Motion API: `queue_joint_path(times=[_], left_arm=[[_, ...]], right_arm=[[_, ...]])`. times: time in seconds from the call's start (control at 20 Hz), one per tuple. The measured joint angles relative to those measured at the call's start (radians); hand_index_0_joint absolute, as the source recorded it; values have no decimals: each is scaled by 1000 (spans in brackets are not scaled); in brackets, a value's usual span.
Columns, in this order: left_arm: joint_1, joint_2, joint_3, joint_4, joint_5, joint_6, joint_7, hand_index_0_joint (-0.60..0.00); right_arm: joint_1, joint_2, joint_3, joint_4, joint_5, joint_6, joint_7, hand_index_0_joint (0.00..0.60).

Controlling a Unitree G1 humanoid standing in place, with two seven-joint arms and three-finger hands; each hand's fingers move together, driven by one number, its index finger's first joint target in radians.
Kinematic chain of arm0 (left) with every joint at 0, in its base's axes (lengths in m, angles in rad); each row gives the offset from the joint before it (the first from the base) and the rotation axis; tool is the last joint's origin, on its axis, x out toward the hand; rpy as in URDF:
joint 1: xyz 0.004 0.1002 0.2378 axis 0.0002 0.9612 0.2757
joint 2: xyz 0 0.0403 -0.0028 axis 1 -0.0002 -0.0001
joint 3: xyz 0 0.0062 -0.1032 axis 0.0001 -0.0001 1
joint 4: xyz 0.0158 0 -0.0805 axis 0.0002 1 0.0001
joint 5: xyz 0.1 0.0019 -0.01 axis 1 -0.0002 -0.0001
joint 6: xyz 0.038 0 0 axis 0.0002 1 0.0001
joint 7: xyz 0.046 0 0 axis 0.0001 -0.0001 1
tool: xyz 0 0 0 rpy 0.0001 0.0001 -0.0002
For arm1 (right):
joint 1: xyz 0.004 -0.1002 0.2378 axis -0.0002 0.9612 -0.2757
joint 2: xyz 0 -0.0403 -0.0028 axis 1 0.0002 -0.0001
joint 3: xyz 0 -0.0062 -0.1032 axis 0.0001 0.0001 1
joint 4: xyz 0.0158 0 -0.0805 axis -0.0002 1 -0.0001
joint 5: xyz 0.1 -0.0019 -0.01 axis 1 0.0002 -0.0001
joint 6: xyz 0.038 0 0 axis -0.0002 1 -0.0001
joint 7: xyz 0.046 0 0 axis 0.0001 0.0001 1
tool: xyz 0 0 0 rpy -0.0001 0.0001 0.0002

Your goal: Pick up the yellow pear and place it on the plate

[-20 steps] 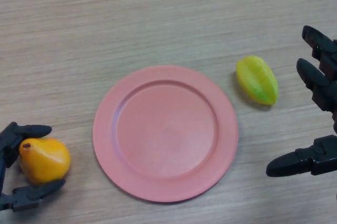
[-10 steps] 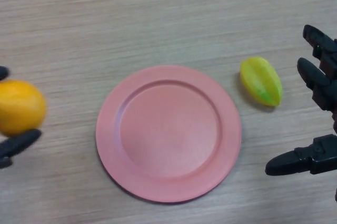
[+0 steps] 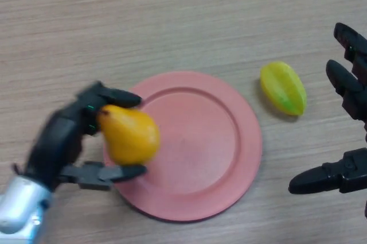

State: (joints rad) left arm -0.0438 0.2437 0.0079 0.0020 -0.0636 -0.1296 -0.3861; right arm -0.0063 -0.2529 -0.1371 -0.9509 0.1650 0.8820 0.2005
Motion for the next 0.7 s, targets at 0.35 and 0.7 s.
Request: queue_joint_path(times=[0.35,0.7], left_arm=[[-166,-45,-53,272,203,-75,152,-600],[-201,-67,-91,341,331,-92,250,-600]], right_arm=[[25,-15,-9,-38,36,21,-33,0],[92,-131,-47,-47,187,-81,-180,0]])
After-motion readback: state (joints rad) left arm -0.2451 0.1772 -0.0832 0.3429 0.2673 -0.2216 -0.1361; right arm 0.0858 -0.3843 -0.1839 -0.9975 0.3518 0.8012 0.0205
